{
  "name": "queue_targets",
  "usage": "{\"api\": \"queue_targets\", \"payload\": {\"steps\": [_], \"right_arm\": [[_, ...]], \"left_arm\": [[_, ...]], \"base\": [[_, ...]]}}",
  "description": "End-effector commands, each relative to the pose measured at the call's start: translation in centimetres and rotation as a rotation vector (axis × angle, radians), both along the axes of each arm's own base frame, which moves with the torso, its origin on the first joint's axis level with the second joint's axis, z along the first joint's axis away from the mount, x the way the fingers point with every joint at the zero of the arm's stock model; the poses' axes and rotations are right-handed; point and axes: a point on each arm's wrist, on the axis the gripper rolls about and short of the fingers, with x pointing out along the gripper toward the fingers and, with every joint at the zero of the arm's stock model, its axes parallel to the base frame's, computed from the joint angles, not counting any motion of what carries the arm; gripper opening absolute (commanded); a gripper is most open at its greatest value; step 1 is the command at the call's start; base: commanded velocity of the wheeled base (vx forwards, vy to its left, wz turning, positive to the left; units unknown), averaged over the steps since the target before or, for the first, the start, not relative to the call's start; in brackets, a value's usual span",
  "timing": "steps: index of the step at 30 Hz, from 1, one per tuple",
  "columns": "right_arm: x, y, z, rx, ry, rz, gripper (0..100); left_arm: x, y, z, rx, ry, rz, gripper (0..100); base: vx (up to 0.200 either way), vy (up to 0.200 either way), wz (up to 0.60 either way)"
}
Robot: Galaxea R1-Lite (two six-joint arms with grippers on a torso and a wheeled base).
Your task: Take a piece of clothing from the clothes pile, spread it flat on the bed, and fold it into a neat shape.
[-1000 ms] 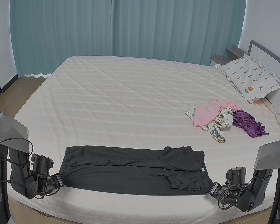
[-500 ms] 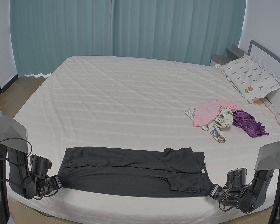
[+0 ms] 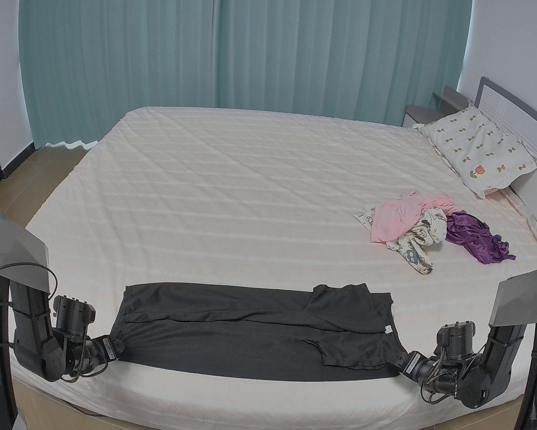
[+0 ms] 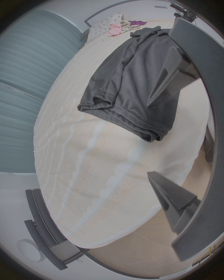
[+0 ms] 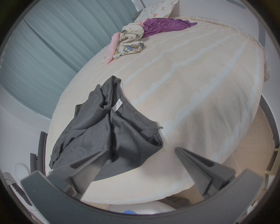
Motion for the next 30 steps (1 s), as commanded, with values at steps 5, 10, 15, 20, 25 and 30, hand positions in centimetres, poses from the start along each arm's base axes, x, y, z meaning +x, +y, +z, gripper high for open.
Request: {"api": "queue_targets", "payload": {"steps": [5,10,15,20,25,30], "right_arm": [[0.9,-1.8,2.4,0.018,-0.096,-0.073,100],[1.1,-1.8,2.2,0.022,-0.095,-0.074,100],[1.1,-1.6,2.0,0.034,-0.089,-0.081,100],[1.3,-1.5,1.7,0.046,-0.083,-0.092,100],[1.4,-1.5,1.5,0.046,-0.097,-0.091,100],[1.4,-1.3,1.3,0.045,-0.098,-0.083,100]], "left_arm": [[0.5,2.0,7.2,-0.112,-0.174,0.002,100],[3.0,1.3,9.9,-0.252,-0.232,0.077,100],[5.1,-1.2,9.5,-0.355,-0.207,0.093,100],[6.6,-2.9,6.3,-0.391,-0.129,0.128,100],[6.4,-4.2,4.4,-0.342,-0.077,0.127,100],[7.0,-5.0,3.5,-0.299,-0.080,0.138,100]], "base": [[0.000,0.000,0.00],[0.000,0.000,0.00],[0.000,0.000,0.00],[0.000,0.000,0.00],[0.000,0.000,0.00],[0.000,0.000,0.00]]}}
